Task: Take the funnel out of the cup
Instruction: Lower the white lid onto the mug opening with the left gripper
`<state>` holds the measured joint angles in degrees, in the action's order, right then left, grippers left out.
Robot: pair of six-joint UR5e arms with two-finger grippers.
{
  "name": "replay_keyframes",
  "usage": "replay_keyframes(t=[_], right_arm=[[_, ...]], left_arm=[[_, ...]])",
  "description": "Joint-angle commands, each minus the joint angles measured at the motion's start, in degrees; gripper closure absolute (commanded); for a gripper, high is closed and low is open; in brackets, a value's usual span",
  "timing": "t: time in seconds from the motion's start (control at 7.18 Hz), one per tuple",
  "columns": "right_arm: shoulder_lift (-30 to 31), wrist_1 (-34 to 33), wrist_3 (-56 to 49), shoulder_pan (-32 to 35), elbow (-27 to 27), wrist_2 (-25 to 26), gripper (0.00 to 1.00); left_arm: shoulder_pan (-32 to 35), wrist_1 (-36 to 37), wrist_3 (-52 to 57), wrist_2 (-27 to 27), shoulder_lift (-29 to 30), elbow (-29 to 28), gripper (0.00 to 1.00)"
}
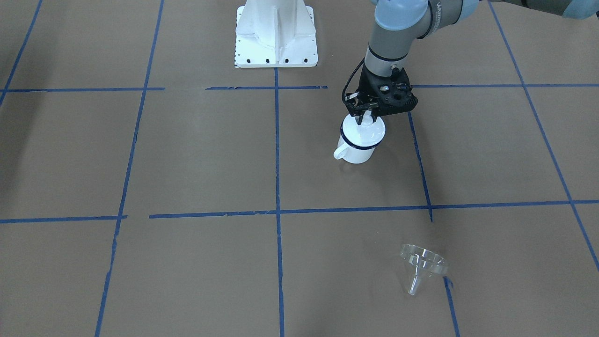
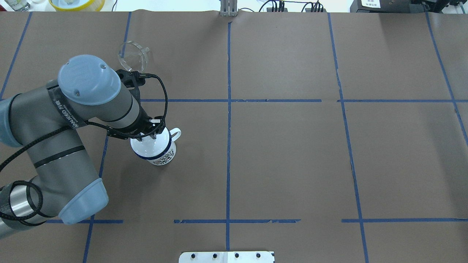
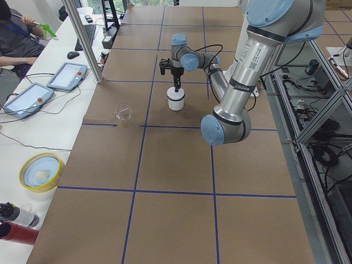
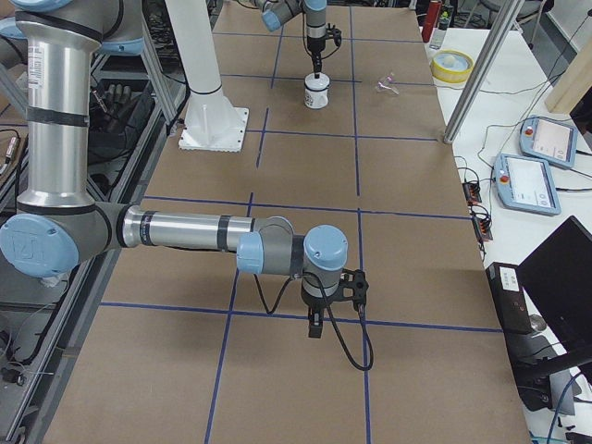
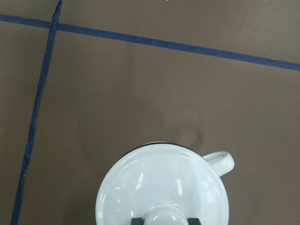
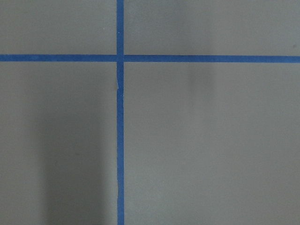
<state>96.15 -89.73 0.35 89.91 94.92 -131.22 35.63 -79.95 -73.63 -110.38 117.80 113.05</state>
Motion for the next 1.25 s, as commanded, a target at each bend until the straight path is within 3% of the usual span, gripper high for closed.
replay_keyframes(t=[0.0,0.42,0.56,0.7,1.11], right_arm=[[0.0,0.0,0.0,0.0,0.0,0.0,0.0],[0.0,0.0,0.0,0.0,0.0,0.0,0.0],[0.0,0.0,0.0,0.0,0.0,0.0,0.0],[0.0,0.0,0.0,0.0,-0.08,0.0,0.0],[0.0,0.0,0.0,0.0,-0.08,0.0,0.0]], left_arm=[[-0.47,-0.03,0.06,-0.01,-0.03,-0.02,1.0],[-0.91,-0.03,0.15,-0.01,-0.03,0.07,1.0],[-0.82,-0.12,0.41,0.08,-0.03,-0.02,0.56],[-0.82,-0.03,0.41,0.08,-0.03,-0.11,0.01],[-0.74,-0.03,0.93,0.08,-0.64,0.41,0.0]])
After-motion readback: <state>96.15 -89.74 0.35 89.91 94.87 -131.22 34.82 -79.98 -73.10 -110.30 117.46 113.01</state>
